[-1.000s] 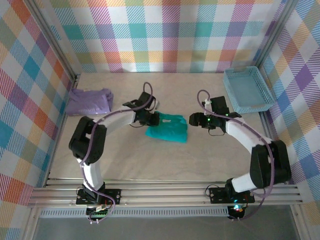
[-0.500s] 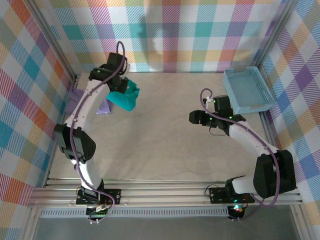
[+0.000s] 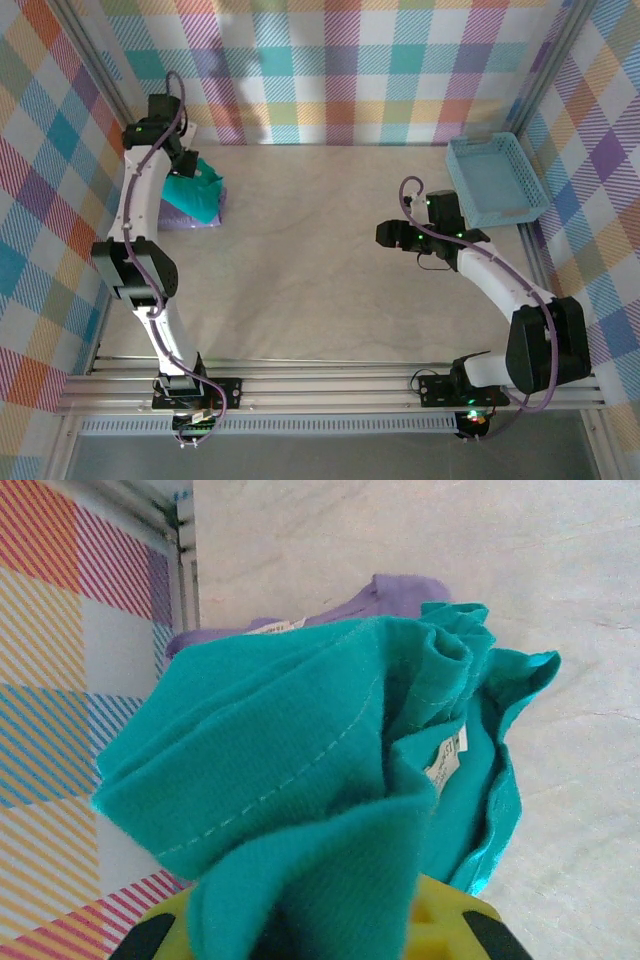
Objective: Fold the inside-out t-shirt
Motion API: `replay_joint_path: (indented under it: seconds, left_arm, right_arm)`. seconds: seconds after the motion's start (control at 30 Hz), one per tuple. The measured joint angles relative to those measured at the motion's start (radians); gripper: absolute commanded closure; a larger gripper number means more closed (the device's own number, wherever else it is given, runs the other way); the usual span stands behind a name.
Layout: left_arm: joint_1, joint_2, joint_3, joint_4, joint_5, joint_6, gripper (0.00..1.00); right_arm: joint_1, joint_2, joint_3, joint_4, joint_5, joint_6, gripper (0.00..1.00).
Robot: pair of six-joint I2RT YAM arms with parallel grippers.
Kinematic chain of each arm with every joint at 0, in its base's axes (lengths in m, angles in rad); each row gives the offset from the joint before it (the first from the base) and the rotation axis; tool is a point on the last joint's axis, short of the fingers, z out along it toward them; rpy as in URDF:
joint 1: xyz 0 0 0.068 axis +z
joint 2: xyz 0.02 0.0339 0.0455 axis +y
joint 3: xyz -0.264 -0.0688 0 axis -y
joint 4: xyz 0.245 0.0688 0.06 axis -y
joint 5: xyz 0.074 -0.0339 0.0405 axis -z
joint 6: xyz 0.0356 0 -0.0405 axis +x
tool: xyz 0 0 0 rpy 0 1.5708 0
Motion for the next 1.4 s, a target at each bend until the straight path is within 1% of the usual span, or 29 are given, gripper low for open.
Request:
replay_joint_path:
  seconds: [0.13, 0.17, 0.2, 0.27, 0.3, 0.4, 0.5, 0.53, 0.63, 0.7, 0.77, 0.8, 0.87, 0.97, 1.07, 1.13, 1.2, 1.23, 1.3, 1.4]
  left_arm:
    - [0.072, 0.1, 0.003, 0.067, 0.017, -0.007, 1.0]
    - [0.09, 0.138, 0.012, 0.084, 0.014, -0.014, 0.95]
    - [0.106, 0.177, 0.024, 0.097, 0.007, -0.023, 0.88]
    - [0.137, 0.258, 0.054, 0.125, -0.018, -0.041, 0.77]
    - [0.152, 0.303, 0.077, 0.133, -0.039, -0.059, 0.69]
    - [0.181, 0.414, 0.148, 0.147, -0.098, -0.103, 0.48]
    - [0.197, 0.459, 0.184, 0.149, -0.149, -0.144, 0.33]
    - [0.198, 0.459, 0.187, 0.148, -0.161, -0.157, 0.31]
    - [0.195, 0.439, 0.2, 0.143, -0.186, -0.212, 0.27]
    - [0.19, 0.384, 0.162, 0.147, -0.192, -0.262, 0.23]
    - [0.184, 0.267, 0.044, 0.163, -0.188, -0.307, 0.17]
    - [0.18, 0.191, -0.036, 0.183, -0.175, -0.335, 0.13]
    - [0.17, 0.006, -0.222, 0.237, -0.134, -0.389, 0.07]
    - [0.133, -0.328, -0.541, 0.385, -0.056, -0.481, 0.04]
    - [0.072, -0.644, -0.86, 0.576, -0.009, -0.557, 0.0]
    - [0.032, -0.784, -1.045, 0.702, 0.011, -0.596, 0.0]
    - [0.006, -0.888, -1.232, 0.82, 0.011, -0.627, 0.0]
    - [0.002, -0.91, -1.298, 0.856, 0.01, -0.637, 0.0]
    - [-0.006, -0.929, -1.442, 0.934, -0.003, -0.66, 0.0]
    - [-0.007, -0.903, -1.565, 1.013, -0.026, -0.673, 0.0]
  right_arm:
    - [0.0, 0.015, 0.0, -0.002, 0.001, 0.0, 0.33]
    - [0.0, 0.016, 0.0, -0.002, 0.002, 0.0, 0.33]
    - [0.0, 0.016, 0.0, -0.003, 0.003, -0.001, 0.33]
    - [0.0, 0.016, 0.0, -0.008, 0.006, -0.001, 0.33]
    - [0.0, 0.016, 0.0, -0.013, 0.009, -0.001, 0.33]
    - [0.0, 0.016, 0.0, -0.027, 0.017, -0.002, 0.33]
    - [0.0, 0.016, 0.0, -0.039, 0.027, -0.002, 0.33]
    - [0.0, 0.016, 0.0, -0.045, 0.032, -0.003, 0.33]
    - [0.0, 0.016, 0.0, -0.073, 0.071, -0.021, 0.31]
    - [0.0, 0.014, 0.001, -0.099, 0.121, -0.04, 0.29]
    - [0.0, 0.005, 0.002, -0.122, 0.177, -0.06, 0.27]
    - [0.0, -0.007, 0.003, -0.135, 0.216, -0.076, 0.26]
    - [0.0, -0.034, 0.004, -0.147, 0.285, -0.1, 0.2]
    - [0.0, -0.087, 0.003, -0.143, 0.396, -0.129, 0.11]
    - [-0.001, -0.139, -0.023, -0.089, 0.496, -0.146, 0.01]
    - [-0.002, -0.158, -0.056, -0.045, 0.557, -0.159, 0.0]
    - [-0.005, -0.166, -0.118, 0.034, 0.623, -0.184, 0.0]
    - [-0.007, -0.167, -0.15, 0.071, 0.646, -0.198, 0.0]
    - [-0.016, -0.167, -0.241, 0.183, 0.692, -0.228, 0.0]
    - [-0.039, -0.136, -0.35, 0.335, 0.72, -0.262, 0.0]
